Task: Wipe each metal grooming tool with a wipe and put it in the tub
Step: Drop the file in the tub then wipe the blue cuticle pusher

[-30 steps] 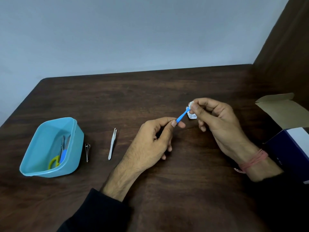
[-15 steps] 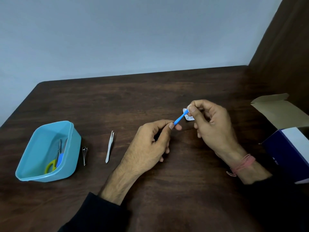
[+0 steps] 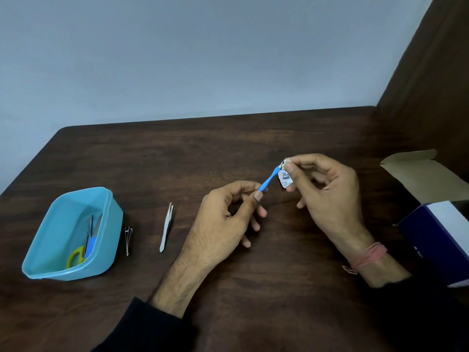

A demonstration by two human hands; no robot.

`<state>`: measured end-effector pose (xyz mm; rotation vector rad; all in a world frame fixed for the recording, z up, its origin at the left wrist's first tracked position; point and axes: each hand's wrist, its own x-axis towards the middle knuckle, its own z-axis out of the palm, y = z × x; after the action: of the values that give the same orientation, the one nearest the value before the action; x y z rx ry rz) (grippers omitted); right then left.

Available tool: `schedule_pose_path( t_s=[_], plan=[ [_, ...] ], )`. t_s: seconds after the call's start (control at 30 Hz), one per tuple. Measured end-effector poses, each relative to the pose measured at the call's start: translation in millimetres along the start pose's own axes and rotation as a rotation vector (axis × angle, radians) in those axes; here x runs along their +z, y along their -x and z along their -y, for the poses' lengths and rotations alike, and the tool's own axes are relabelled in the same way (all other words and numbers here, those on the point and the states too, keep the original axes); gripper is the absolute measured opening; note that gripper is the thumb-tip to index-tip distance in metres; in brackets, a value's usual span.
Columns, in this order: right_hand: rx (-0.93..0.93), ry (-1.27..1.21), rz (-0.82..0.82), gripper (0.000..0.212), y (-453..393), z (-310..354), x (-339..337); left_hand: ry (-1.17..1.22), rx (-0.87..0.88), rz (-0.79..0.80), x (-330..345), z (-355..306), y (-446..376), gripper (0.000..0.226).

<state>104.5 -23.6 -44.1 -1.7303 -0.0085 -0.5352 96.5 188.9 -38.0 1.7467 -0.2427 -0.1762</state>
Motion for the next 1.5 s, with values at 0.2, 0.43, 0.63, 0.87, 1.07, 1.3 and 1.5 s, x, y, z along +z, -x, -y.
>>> schedule_pose_path(
  t_s=[0.2,0.43,0.63,0.87,1.07,1.3,1.5],
  plan=[
    [0.039,-0.013,-0.011,0.01,1,4,0,-0.024,0.014,0.01,-1,0,0,0.017],
    [-0.043,0.07,0.027,0.009,6,5,2,-0.024,0.033,-0.023,-1,3,0,0.019],
    [-0.131,0.17,-0.001,0.012,4,1,-1,-0.037,0.023,-0.038,-1,6,0,0.02],
    [-0.135,0.202,-0.023,0.012,4,0,-2,-0.059,0.016,-0.024,-3,5,1,0.023],
    [-0.192,0.26,0.011,0.012,4,-2,-1,-0.066,0.02,-0.021,-3,5,0,0.024],
    [-0.209,0.258,0.049,0.014,3,-5,-2,-0.057,0.038,-0.02,-3,6,1,0.024],
    [-0.199,0.253,0.065,0.013,3,-6,-2,-0.018,0.04,-0.011,-2,3,1,0.023]
  ],
)
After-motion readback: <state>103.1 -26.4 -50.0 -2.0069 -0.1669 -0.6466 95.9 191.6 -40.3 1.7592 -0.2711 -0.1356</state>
